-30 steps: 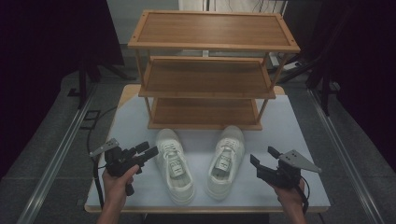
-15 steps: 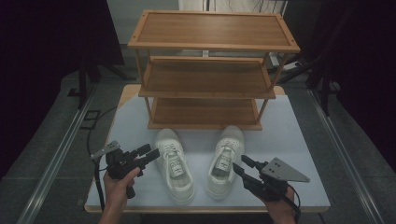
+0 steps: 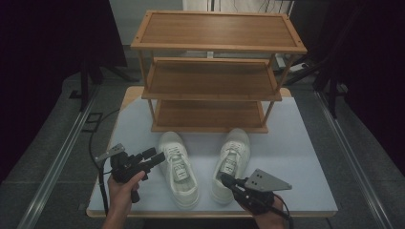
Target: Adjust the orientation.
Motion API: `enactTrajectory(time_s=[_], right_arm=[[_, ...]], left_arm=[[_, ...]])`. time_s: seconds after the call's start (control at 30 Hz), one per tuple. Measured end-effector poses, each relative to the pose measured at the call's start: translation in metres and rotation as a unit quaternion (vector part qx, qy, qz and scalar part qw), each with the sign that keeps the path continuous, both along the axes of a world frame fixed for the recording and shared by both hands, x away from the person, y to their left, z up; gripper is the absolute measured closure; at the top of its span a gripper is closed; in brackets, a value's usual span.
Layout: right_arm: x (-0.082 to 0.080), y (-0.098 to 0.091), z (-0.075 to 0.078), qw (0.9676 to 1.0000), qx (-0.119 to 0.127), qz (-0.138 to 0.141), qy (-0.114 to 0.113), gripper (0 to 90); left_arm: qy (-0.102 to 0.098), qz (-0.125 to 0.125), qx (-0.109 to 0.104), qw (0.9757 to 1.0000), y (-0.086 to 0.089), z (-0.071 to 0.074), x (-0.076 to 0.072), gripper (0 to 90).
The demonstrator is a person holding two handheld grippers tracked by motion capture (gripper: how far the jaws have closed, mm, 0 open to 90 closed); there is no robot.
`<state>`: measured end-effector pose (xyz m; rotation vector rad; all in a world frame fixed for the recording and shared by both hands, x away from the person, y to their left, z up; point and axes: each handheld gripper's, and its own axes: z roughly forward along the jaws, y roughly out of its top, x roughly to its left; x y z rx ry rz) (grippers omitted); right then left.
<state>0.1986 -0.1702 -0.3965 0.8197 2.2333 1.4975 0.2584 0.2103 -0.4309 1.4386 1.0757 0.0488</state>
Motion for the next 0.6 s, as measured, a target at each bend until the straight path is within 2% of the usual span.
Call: enactTrajectory(time_s=[0.1, 0.27, 0.43, 0.57, 0.6], right_arm=[[-0.001, 0.005, -0.004, 0.9999, -0.005, 0.008, 0.006, 89.2], [-0.006, 0.024, -0.019, 0.9986, -0.030, 0.036, 0.027, 89.4], [-0.011, 0.039, -0.035, 0.9959, -0.054, 0.056, 0.045, 89.4], [-0.012, 0.045, -0.043, 0.9946, -0.067, 0.062, 0.050, 89.4], [-0.012, 0.049, -0.049, 0.9936, -0.073, 0.065, 0.056, 89.4]], left_arm=[[0.000, 0.001, -0.001, 1.0000, 0.001, 0.000, 0.000, 36.2], [-0.001, -0.002, -0.001, 1.0000, -0.001, 0.002, -0.001, 36.2], [-0.003, -0.001, -0.003, 1.0000, 0.000, 0.003, -0.002, 36.2], [0.000, -0.001, -0.002, 1.0000, 0.001, 0.002, -0.001, 36.2], [0.001, -0.001, -0.002, 1.0000, 0.001, 0.001, -0.001, 36.3]])
